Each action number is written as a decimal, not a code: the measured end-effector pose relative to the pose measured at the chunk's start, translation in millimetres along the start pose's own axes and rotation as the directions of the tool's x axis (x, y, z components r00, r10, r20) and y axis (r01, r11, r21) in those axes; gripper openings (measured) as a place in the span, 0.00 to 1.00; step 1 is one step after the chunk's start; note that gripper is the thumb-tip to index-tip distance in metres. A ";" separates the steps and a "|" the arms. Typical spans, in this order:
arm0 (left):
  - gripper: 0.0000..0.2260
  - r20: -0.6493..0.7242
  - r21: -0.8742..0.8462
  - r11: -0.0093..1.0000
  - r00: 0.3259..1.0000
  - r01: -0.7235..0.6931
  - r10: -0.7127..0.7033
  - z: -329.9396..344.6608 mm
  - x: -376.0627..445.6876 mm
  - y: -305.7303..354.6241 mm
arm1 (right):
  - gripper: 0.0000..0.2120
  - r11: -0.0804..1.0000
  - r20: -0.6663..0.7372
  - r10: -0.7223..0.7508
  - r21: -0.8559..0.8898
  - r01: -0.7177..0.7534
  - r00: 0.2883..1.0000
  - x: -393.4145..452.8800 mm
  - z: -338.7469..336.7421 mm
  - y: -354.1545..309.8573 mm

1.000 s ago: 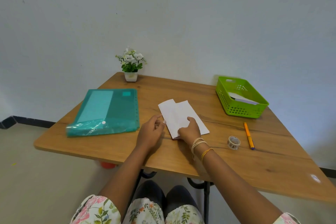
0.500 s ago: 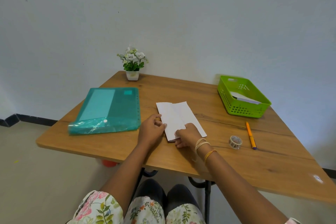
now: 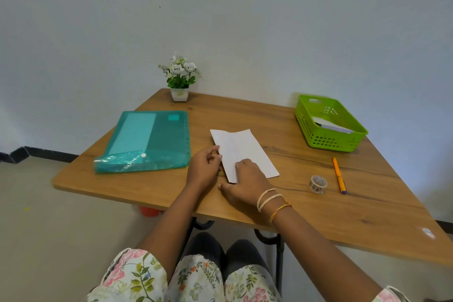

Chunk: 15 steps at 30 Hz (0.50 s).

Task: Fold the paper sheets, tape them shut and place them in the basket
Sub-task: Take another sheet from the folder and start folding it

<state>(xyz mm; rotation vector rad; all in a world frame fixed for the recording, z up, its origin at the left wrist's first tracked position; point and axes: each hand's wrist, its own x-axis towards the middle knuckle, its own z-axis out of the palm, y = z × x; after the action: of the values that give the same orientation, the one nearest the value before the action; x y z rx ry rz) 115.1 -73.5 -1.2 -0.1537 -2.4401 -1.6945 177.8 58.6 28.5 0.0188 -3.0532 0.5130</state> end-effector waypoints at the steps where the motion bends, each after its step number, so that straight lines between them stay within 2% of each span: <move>1: 0.17 0.009 -0.042 0.999 1.000 -0.018 0.019 -1.3 -0.9 0.7 | 0.28 1.000 -0.029 -0.003 -0.004 0.002 1.000 -0.6 -0.3 -1.6; 4: 0.23 0.033 -0.133 0.989 0.997 -0.066 0.071 -4.5 -3.2 2.2 | 0.15 0.992 -0.144 0.021 0.123 -0.004 0.989 -1.0 -2.7 -5.1; 6: 0.26 0.071 -0.093 0.992 0.993 -0.088 0.095 -5.1 -4.2 2.6 | 0.13 0.963 -0.227 0.081 0.270 -0.017 0.971 0.1 -5.5 -5.5; 9: 0.29 0.108 0.162 0.977 0.986 -0.140 0.124 -1.6 -6.8 4.3 | 0.13 0.882 -0.297 0.216 0.468 -0.055 0.930 3.5 -9.7 -2.3; 12: 0.29 0.127 0.436 0.861 0.965 -0.262 0.229 6.7 -11.1 4.7 | 0.09 0.737 -0.247 0.352 0.668 -0.105 0.903 8.2 -11.4 3.9; 15: 0.25 0.201 0.535 0.772 0.939 -0.343 0.278 13.7 -12.5 2.6 | 0.21 0.687 -0.168 0.427 0.699 -0.198 0.889 12.8 -11.2 15.0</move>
<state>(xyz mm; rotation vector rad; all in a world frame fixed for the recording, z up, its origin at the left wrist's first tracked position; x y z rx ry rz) 126.7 -59.6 -5.9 -0.5491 -2.6875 -0.7966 165.2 76.4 34.8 -0.5269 -2.3866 1.4540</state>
